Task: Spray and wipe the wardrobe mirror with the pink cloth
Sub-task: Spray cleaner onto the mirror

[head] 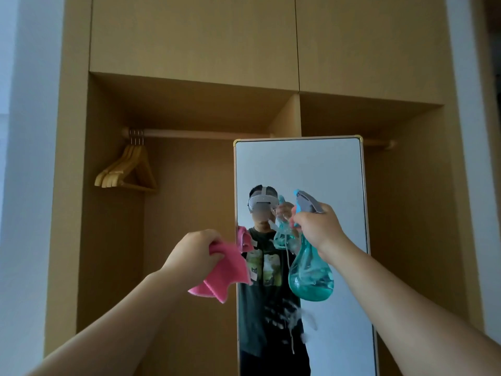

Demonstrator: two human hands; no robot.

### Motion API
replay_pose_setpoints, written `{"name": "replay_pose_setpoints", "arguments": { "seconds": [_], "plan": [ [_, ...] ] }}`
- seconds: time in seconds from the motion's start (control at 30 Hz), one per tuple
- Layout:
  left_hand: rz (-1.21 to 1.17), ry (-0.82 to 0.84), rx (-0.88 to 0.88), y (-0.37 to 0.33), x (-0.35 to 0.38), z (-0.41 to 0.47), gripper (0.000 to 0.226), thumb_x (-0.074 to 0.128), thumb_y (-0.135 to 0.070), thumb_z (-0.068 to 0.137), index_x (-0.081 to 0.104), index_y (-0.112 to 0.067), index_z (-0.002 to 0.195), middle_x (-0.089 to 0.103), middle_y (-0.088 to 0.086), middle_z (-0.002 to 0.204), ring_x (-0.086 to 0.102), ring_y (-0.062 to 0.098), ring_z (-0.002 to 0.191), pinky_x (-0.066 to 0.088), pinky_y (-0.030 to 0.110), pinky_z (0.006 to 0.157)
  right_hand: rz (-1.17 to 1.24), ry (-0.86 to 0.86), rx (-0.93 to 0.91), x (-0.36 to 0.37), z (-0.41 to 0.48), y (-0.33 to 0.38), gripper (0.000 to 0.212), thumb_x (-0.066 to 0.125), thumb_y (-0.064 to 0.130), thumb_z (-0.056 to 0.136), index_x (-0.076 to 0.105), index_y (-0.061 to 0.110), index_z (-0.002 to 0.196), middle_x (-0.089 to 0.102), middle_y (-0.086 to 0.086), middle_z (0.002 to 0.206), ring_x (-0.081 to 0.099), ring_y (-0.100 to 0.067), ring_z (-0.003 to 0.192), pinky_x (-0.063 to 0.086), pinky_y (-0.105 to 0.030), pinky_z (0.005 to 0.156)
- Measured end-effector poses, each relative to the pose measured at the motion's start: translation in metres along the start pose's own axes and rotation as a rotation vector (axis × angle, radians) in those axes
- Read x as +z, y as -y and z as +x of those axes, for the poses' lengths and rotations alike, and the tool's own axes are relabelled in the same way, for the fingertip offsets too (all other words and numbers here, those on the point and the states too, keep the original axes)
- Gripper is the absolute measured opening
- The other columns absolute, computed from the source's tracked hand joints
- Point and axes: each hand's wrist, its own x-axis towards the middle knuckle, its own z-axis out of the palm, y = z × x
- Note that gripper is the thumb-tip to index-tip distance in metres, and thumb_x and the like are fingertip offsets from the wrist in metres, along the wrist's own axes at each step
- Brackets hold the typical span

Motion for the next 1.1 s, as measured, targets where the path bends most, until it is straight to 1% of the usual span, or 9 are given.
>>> {"name": "replay_pose_setpoints", "arguments": {
  "seconds": [0.1, 0.2, 0.27, 0.37, 0.43, 0.6, 0.73, 0.97, 1.1],
  "plan": [
    [0.003, -0.004, 0.005, 0.001, 0.002, 0.001, 0.013, 0.060, -0.016, 0.087, 0.066, -0.022, 0.098, 0.065, -0.008, 0.092, 0.058, 0.010, 0.084, 0.046, 0.021, 0.071, -0.027, -0.051, 0.017, -0.003, -0.001, -0.002, 0.012, 0.050, 0.003, 0.083, 0.057, 0.012, 0.081, 0.043, -0.012, 0.075, 0.040, -0.023, 0.071, 0.034, -0.029, 0.058],
    [-0.004, 0.002, 0.011, 0.000, 0.004, 0.001, 0.015, 0.060, -0.014, 0.088, 0.066, -0.022, 0.099, 0.063, -0.010, 0.091, 0.058, 0.009, 0.083, 0.041, 0.017, 0.066, -0.012, -0.058, 0.022, -0.010, -0.003, -0.004, 0.008, 0.051, 0.000, 0.080, 0.059, 0.000, 0.078, 0.052, -0.009, 0.072, 0.045, -0.024, 0.071, 0.037, -0.030, 0.062],
    [-0.005, 0.002, 0.018, -0.001, 0.005, 0.002, 0.015, 0.059, -0.015, 0.088, 0.066, -0.023, 0.099, 0.063, -0.010, 0.090, 0.058, 0.009, 0.083, 0.041, 0.017, 0.067, -0.017, -0.053, 0.012, -0.016, -0.004, -0.004, 0.012, 0.052, -0.001, 0.082, 0.064, -0.002, 0.085, 0.059, -0.005, 0.079, 0.048, -0.019, 0.073, 0.036, -0.028, 0.061],
    [-0.008, 0.002, 0.025, -0.004, 0.007, 0.002, 0.015, 0.060, -0.015, 0.089, 0.066, -0.023, 0.099, 0.062, -0.011, 0.090, 0.057, 0.008, 0.083, 0.041, 0.017, 0.068, -0.007, -0.078, -0.010, -0.026, -0.006, -0.002, 0.021, 0.053, 0.003, 0.088, 0.067, 0.018, 0.083, 0.061, -0.006, 0.088, 0.049, -0.017, 0.077, 0.036, -0.025, 0.059],
    [-0.014, 0.008, 0.030, -0.007, 0.010, 0.003, 0.015, 0.059, -0.015, 0.089, 0.066, -0.023, 0.099, 0.063, -0.010, 0.092, 0.057, 0.008, 0.083, 0.041, 0.016, 0.068, -0.024, -0.107, -0.021, -0.034, -0.006, -0.003, 0.022, 0.054, 0.006, 0.090, 0.066, 0.022, 0.081, 0.058, -0.005, 0.083, 0.047, -0.016, 0.072, 0.033, -0.025, 0.057],
    [-0.027, 0.029, 0.045, -0.015, 0.016, 0.004, 0.013, 0.060, -0.016, 0.090, 0.067, -0.023, 0.097, 0.066, -0.009, 0.093, 0.057, 0.006, 0.082, 0.041, 0.015, 0.069, -0.109, -0.175, -0.005, -0.054, -0.004, -0.008, 0.016, 0.055, 0.008, 0.090, 0.068, 0.009, 0.099, 0.062, -0.010, 0.090, 0.052, -0.014, 0.073, 0.038, -0.025, 0.059],
    [-0.029, 0.034, 0.066, -0.025, 0.020, 0.006, 0.011, 0.060, -0.018, 0.089, 0.062, -0.029, 0.089, 0.061, -0.013, 0.086, 0.051, 0.000, 0.076, 0.034, 0.011, 0.061, -0.124, -0.223, 0.034, -0.073, -0.005, -0.011, 0.011, 0.054, 0.012, 0.092, 0.065, 0.009, 0.095, 0.062, -0.010, 0.092, 0.051, -0.014, 0.071, 0.037, -0.026, 0.058],
    [-0.057, 0.049, 0.099, -0.043, 0.030, 0.009, 0.014, 0.061, -0.018, 0.089, 0.060, -0.032, 0.087, 0.061, -0.013, 0.085, 0.051, -0.001, 0.075, 0.034, 0.010, 0.060, -0.156, -0.321, 0.031, -0.098, -0.012, -0.018, 0.015, 0.052, 0.005, 0.087, 0.064, -0.004, 0.085, 0.053, -0.012, 0.075, 0.043, -0.018, 0.060, 0.033, -0.026, 0.056],
    [-0.076, 0.055, 0.118, -0.049, 0.037, 0.006, 0.011, 0.062, -0.018, 0.088, 0.064, -0.029, 0.091, 0.062, -0.012, 0.086, 0.052, -0.001, 0.075, 0.034, 0.009, 0.060, -0.131, -0.338, 0.061, -0.110, -0.018, -0.024, 0.019, 0.053, 0.004, 0.088, 0.063, -0.008, 0.098, 0.054, -0.019, 0.083, 0.045, -0.019, 0.067, 0.034, -0.027, 0.058]
  ]
}}
